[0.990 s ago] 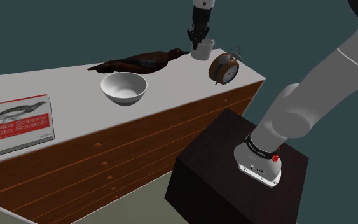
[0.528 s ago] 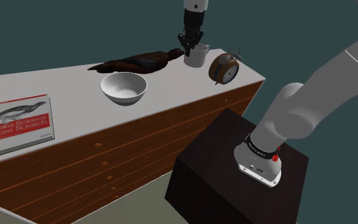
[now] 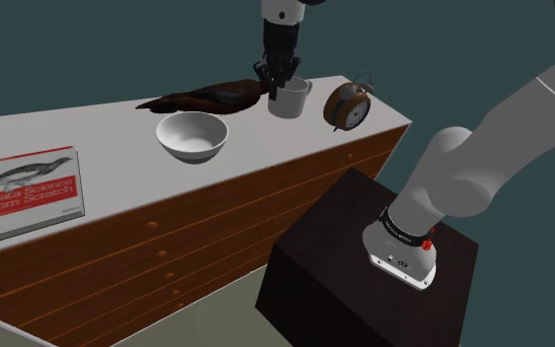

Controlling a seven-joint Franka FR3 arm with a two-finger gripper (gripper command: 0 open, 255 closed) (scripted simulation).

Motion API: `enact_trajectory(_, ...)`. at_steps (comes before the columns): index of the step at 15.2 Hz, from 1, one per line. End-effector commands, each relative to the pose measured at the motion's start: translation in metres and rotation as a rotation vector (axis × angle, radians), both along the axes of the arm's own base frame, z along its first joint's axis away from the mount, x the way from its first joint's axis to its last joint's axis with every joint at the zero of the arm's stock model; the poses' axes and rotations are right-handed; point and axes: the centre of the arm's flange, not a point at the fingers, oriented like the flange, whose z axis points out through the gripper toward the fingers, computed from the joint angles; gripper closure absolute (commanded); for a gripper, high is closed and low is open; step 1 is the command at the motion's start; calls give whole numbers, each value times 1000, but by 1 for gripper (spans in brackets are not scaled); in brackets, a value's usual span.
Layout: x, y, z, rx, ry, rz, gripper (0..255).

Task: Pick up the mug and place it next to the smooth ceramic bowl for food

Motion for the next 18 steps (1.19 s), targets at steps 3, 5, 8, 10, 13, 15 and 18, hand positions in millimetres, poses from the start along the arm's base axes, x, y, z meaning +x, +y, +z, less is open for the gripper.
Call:
enact_trajectory(3,-6,41,-5,0,0,-2,255)
enact_trajectory(5,-6,41,-16,0,0,-2,255)
enact_trajectory(8,-6,41,-31,0,0,-2,255)
enact_trajectory(10,-6,41,-42,0,0,-2,255)
enact_trajectory(13,-6,41,-58,0,0,-2,255)
enact_trajectory(15,-6,41,-68,0,0,-2,255)
enact_trajectory(18,-6,41,-84,0,0,-2,255)
